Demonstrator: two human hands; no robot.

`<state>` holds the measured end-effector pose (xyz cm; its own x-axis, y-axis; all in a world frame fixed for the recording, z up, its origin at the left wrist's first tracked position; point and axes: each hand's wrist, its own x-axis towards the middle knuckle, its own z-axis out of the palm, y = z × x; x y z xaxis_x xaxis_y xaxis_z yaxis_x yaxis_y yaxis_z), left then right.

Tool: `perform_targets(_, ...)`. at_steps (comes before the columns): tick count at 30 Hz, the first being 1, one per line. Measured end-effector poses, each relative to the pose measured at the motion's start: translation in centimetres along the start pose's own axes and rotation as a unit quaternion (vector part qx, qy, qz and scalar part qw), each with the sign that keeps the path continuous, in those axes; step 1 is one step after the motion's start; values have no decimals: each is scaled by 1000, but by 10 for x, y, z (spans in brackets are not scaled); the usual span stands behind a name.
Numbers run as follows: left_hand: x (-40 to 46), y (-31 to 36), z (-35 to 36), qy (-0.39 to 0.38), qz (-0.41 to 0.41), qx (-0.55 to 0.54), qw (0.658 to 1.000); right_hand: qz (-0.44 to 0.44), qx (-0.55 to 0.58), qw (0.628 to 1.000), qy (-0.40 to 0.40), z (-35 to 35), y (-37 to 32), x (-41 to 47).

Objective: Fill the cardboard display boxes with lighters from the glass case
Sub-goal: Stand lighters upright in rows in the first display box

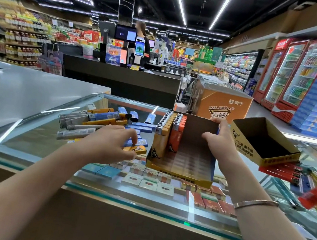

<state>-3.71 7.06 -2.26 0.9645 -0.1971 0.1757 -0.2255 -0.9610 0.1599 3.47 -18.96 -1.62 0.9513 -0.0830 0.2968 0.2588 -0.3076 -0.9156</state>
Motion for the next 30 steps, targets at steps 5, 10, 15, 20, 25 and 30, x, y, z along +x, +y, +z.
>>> perform_targets(5, 14, 3, -2, -19, -19, 41, 999, 5, 7, 1000, -5, 0, -2, -1)
perform_targets(10, 24, 11, -1, -39, -18, 43, 998, 9, 4, 1000, -5, -1, -2, -3)
perform_targets(15, 29, 15, 10, -25, -26, 70, 997, 8, -13, 1000, -5, -1, -3, -3)
perform_targets(20, 33, 14, 13, 47, -51, 23, 997, 5, -16, 1000, -5, -1, -2, -3)
perform_targets(25, 36, 4, -6, 91, -28, -351, 932, 6, -9, 1000, -12, -1, -3, -3)
perform_targets(30, 43, 31, -39, 154, 19, -616, 772, -49, -86, 994, 55, -2, -10, -6)
